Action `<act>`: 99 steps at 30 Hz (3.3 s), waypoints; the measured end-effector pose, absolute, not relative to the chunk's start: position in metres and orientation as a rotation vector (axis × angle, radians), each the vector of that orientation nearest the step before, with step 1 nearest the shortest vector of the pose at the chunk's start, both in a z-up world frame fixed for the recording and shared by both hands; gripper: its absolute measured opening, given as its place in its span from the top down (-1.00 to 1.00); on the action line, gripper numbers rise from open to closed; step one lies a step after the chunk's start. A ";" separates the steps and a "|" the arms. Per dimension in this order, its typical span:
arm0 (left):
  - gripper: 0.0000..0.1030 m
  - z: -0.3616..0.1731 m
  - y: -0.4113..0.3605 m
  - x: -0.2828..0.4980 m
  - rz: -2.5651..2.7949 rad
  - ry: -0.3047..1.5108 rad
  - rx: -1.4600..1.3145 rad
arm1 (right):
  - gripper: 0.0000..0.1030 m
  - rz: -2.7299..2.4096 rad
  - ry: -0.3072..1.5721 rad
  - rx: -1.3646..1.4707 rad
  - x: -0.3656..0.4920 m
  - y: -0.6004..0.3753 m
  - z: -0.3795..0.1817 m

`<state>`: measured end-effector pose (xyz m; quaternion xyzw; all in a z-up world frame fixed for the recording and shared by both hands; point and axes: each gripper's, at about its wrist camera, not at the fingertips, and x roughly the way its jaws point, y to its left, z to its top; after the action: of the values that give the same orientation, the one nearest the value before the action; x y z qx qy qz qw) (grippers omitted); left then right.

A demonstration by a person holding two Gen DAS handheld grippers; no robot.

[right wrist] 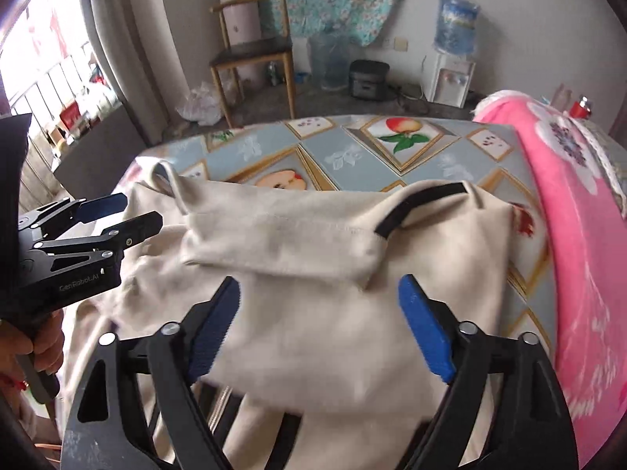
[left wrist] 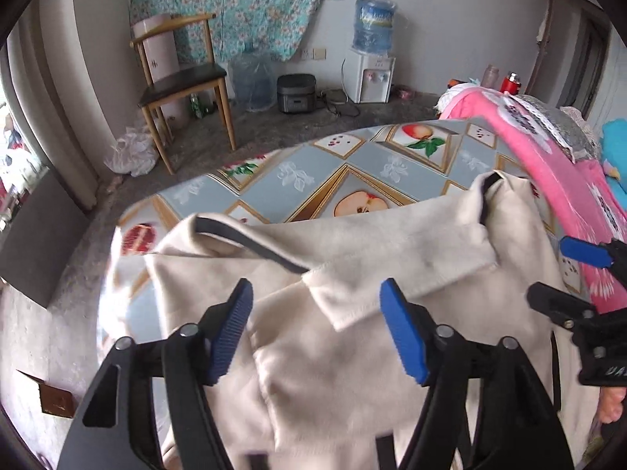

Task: Fold large clothes

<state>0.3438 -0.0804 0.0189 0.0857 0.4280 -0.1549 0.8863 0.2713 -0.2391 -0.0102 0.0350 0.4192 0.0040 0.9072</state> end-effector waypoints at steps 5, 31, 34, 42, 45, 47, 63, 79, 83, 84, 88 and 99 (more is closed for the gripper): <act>-0.54 0.039 -0.049 0.267 -0.331 0.869 0.182 | -0.81 -0.033 0.844 0.061 0.195 -0.222 -0.006; -0.62 -0.053 0.077 0.052 -0.036 0.928 -0.006 | -0.86 -0.179 0.816 0.005 -0.001 -0.171 -0.079; -0.62 -0.054 0.088 0.042 -0.029 0.906 -0.064 | -0.86 -0.179 0.811 -0.048 -0.005 -0.164 -0.086; -0.62 -0.061 0.103 0.036 -0.090 0.918 -0.208 | -0.86 -0.173 0.802 -0.136 -0.001 -0.160 -0.103; -0.62 -0.064 0.101 0.046 -0.129 0.920 -0.244 | -0.86 -0.139 0.795 -0.102 0.004 -0.169 -0.099; -0.61 -0.068 0.100 0.057 -0.136 0.931 -0.255 | -0.86 -0.122 0.784 -0.084 0.004 -0.176 -0.095; 0.20 -0.080 0.120 0.122 -0.250 1.018 -0.355 | -0.86 -0.151 0.745 0.069 0.004 -0.211 -0.077; 0.58 -0.087 0.142 0.071 -0.308 1.102 -0.510 | -0.86 -0.225 0.752 0.202 -0.024 -0.280 -0.066; 0.61 -0.087 0.142 0.073 -0.313 1.086 -0.488 | -0.86 -0.247 0.803 0.326 -0.041 -0.305 -0.080; 0.61 -0.087 0.140 0.073 -0.311 1.083 -0.477 | -0.86 -0.246 0.816 0.353 -0.044 -0.308 -0.083; 0.62 -0.084 0.134 0.070 -0.298 1.074 -0.410 | -0.71 -0.248 0.868 0.366 -0.047 -0.305 -0.096; 0.62 -0.084 0.126 0.066 -0.280 1.047 -0.315 | -0.46 -0.225 0.907 0.373 -0.012 -0.313 -0.114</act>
<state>0.0655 0.1259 -0.0836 -0.1493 0.4961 -0.1325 0.8450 -0.0123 -0.3127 -0.1143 0.1789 0.4345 -0.1078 0.8761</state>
